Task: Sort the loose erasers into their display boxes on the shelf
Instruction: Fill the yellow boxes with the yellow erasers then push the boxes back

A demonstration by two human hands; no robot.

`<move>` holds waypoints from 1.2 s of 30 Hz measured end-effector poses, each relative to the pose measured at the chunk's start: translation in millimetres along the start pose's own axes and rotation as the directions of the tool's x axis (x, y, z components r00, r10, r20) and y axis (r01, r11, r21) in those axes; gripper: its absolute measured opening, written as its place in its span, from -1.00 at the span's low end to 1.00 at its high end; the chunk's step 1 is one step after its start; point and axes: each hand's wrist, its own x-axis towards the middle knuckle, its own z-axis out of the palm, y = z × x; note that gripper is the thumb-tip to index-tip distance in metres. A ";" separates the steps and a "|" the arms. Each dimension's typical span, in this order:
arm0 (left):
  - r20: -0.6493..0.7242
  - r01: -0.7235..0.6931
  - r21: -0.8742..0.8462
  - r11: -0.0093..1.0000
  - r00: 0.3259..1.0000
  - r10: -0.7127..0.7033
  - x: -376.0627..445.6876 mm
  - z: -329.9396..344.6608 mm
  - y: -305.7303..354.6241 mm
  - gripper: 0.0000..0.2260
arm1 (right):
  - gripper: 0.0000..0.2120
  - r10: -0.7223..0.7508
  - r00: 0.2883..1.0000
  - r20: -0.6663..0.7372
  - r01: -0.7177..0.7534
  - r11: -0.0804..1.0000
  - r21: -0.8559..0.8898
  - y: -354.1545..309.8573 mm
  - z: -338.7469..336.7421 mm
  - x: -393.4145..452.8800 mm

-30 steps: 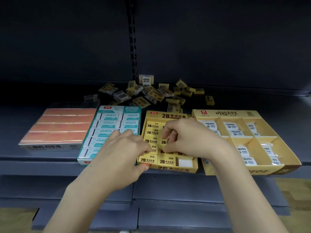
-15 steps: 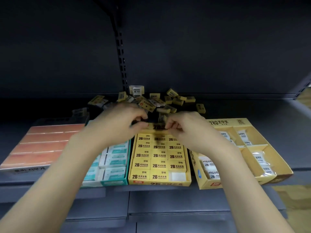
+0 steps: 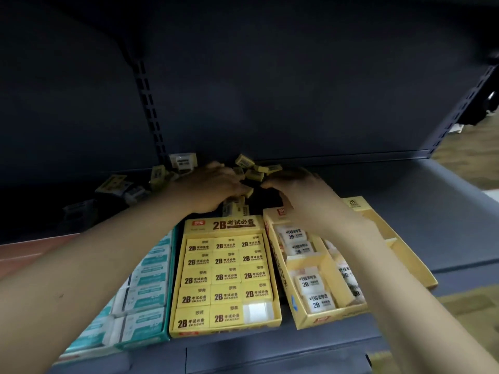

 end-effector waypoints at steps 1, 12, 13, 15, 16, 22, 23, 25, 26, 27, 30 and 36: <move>-0.008 0.001 -0.002 1.000 1.000 -0.001 1.7 3.0 -2.5 -0.45 | -0.54 -0.023 1.000 -0.006 0.023 1.000 -0.021 4.8 -0.3 6.3; -0.289 0.024 -0.185 0.983 0.954 -0.078 -19.1 7.7 -13.4 -0.68 | -0.41 -0.246 0.967 0.066 0.254 0.908 -0.332 56.4 18.1 75.7; -0.294 0.029 -0.209 0.977 0.951 -0.092 -22.5 4.6 -15.2 -0.67 | -0.38 -0.265 0.962 0.071 0.273 0.897 -0.348 58.4 21.0 79.9; -0.299 0.034 -0.239 0.970 0.948 -0.107 -29.9 -2.7 -17.6 -0.64 | -0.35 -0.308 0.947 0.092 0.319 0.872 -0.371 61.3 27.5 87.9; -0.303 0.037 -0.248 0.968 0.946 -0.114 -33.8 -5.2 -18.9 -0.62 | -0.34 -0.313 0.943 0.110 0.331 0.865 -0.376 61.4 30.5 91.5; -0.295 0.111 -0.238 0.965 0.938 -0.181 -54.5 -6.1 -25.4 -0.54 | -0.40 -0.305 0.938 0.164 0.344 0.872 -0.347 57.0 45.0 104.8; -0.288 0.131 -0.237 0.963 0.937 -0.199 -56.4 -6.6 -25.2 -0.54 | -0.44 -0.285 0.946 0.156 0.322 0.881 -0.347 56.6 45.8 106.4; -0.280 0.148 -0.255 0.956 0.935 -0.220 -59.3 -8.7 -22.4 -0.54 | -0.49 -0.248 0.956 0.154 0.289 0.884 -0.367 54.9 46.1 109.0; -0.279 0.157 -0.269 0.950 0.932 -0.233 -60.3 -9.9 -20.2 -0.54 | -0.52 -0.233 0.959 0.165 0.279 0.882 -0.380 53.2 45.5 109.7; -0.274 0.170 -0.286 0.943 0.928 -0.251 -61.3 -11.7 -17.1 -0.53 | -0.54 -0.215 0.961 0.173 0.267 0.883 -0.385 51.3 44.8 110.0; -0.207 0.268 -0.386 0.882 0.907 -0.366 -62.9 -19.0 -4.3 -0.54 | -0.64 -0.139 0.983 0.119 0.167 0.946 -0.278 47.7 39.2 110.1; -0.163 0.347 -0.704 0.619 0.770 -0.617 -64.8 -29.7 26.3 -0.60 | -0.70 -0.010 0.989 -0.147 0.045 0.971 0.237 33.5 8.8 99.9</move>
